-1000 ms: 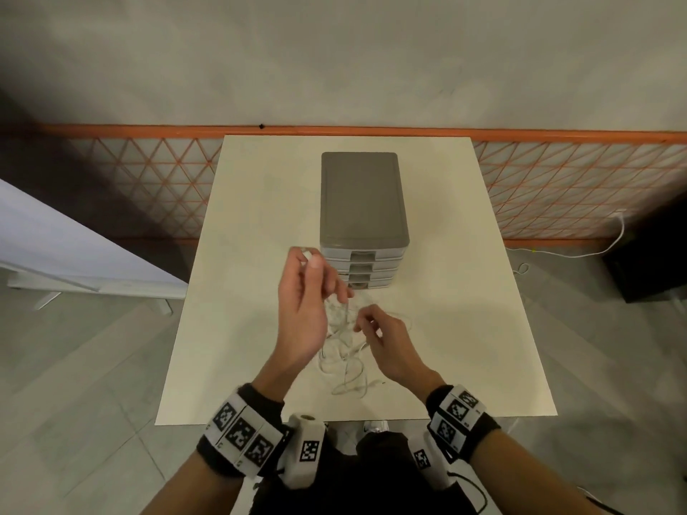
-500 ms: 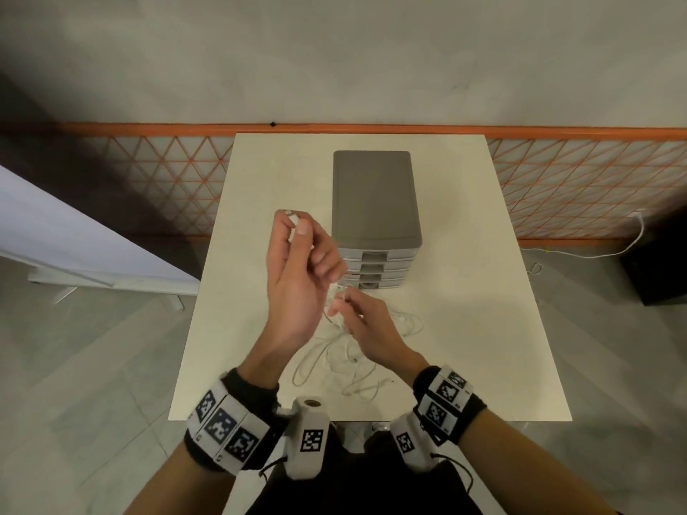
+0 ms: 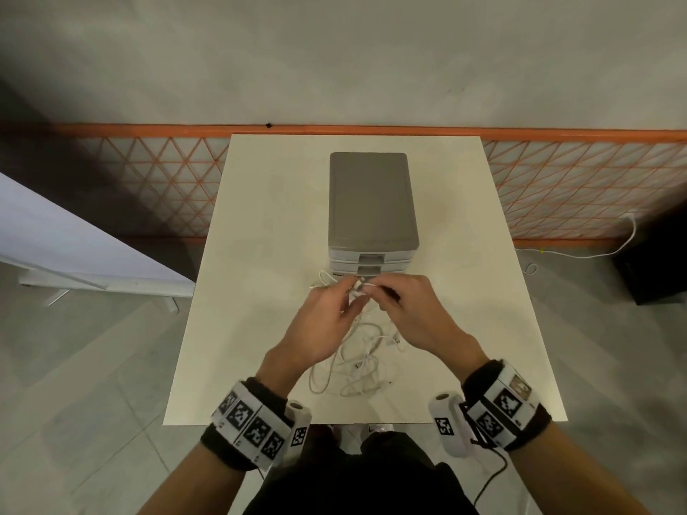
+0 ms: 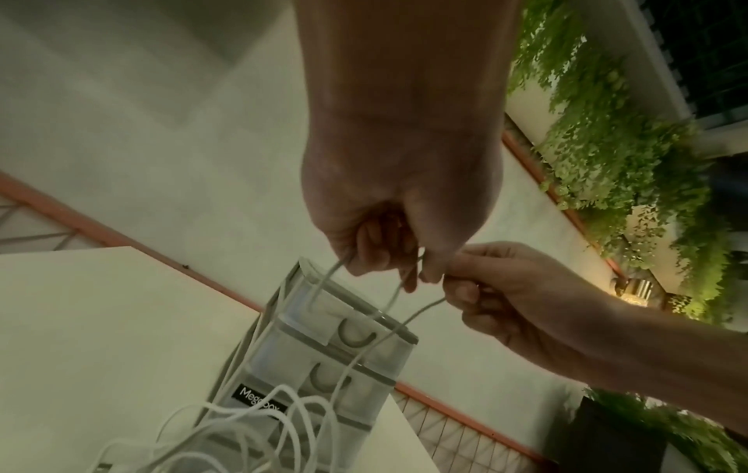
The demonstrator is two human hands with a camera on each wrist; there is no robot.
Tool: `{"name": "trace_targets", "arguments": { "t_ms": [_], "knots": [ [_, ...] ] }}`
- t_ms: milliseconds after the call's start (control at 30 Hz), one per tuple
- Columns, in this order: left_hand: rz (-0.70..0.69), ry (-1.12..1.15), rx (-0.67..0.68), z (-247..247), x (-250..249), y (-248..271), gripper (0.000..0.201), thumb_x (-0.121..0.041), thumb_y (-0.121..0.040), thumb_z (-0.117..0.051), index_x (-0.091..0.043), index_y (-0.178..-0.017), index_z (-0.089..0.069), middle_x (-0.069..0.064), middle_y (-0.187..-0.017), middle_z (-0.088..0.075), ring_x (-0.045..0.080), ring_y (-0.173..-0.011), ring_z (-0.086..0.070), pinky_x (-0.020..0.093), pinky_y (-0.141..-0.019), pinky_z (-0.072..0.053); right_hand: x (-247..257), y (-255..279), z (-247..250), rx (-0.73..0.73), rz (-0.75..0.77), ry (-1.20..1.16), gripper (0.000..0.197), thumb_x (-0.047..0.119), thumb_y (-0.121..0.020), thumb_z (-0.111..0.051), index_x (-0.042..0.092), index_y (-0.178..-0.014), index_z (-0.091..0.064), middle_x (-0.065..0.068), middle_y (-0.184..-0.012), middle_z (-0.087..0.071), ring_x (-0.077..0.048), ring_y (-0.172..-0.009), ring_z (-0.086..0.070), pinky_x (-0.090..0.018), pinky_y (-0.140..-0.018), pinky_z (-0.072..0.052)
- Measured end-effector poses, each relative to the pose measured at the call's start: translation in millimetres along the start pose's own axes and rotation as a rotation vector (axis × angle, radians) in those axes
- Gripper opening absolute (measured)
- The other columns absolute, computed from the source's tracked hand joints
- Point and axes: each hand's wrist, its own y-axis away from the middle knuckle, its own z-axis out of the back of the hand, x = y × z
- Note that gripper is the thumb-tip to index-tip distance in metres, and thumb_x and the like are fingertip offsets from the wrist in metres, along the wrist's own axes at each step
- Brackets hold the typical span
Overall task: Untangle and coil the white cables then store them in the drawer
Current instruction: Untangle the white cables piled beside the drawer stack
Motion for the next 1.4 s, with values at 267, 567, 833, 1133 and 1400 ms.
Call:
{"name": "trace_targets", "arguments": {
  "t_ms": [267,567,833,1133,1400],
  "knots": [
    [-0.113,0.224,-0.249,45,-21,13,0.034,-0.025,-0.102,-0.052,-0.002,-0.077,-0.055,-0.009,-0.056,-0.036,0.006,-0.050,-0.030,0.017,-0.049,-0.028,-23,3,-13,0.064,-0.033,-0.083,0.021,0.016,-0.099,-0.057,0.010,-0.079,-0.058,-0.001,-0.068,-0.060,-0.003,-0.059,-0.047,-0.011,-0.058,-0.034],
    [-0.046,0.219,-0.270,63,-2,34,0.035,-0.037,-0.091,-0.044,-0.010,-0.068,-0.045,0.012,-0.057,-0.037,0.021,-0.052,-0.031,0.031,-0.051,-0.031,-67,5,-31,0.134,-0.151,-0.022,0.028,0.019,-0.105,-0.045,0.011,-0.083,-0.060,0.005,-0.078,-0.066,-0.005,-0.061,-0.052,-0.021,-0.063,-0.041],
    [0.052,-0.222,-0.199,37,6,25,0.050,-0.055,-0.087,-0.058,-0.035,-0.131,-0.048,-0.010,-0.056,-0.040,0.008,-0.054,-0.046,0.028,-0.055,-0.040,-37,0,-20,-0.018,0.122,0.335,0.022,0.032,-0.102,-0.050,0.018,-0.090,-0.062,0.013,-0.080,-0.058,-0.017,-0.066,-0.052,-0.035,-0.056,-0.047],
    [-0.002,-0.151,-0.159,10,-5,0,0.022,-0.037,-0.102,-0.051,-0.019,-0.091,-0.057,-0.010,-0.059,-0.046,0.019,-0.057,-0.047,0.033,-0.055,-0.040,-14,-7,-7,-0.041,0.153,0.176,0.020,0.023,-0.100,-0.054,0.011,-0.096,-0.070,0.024,-0.073,-0.045,0.000,-0.064,-0.045,-0.018,-0.061,-0.037],
    [-0.076,0.328,-0.407,36,-33,26,0.022,-0.013,-0.102,-0.052,-0.003,-0.082,-0.057,0.013,-0.062,-0.039,0.026,-0.055,-0.031,0.035,-0.051,-0.030,-42,-4,-29,-0.013,0.041,0.009,0.024,0.014,-0.101,-0.056,0.013,-0.077,-0.054,0.012,-0.069,-0.051,-0.007,-0.062,-0.046,-0.022,-0.059,-0.035]
  ]
}}
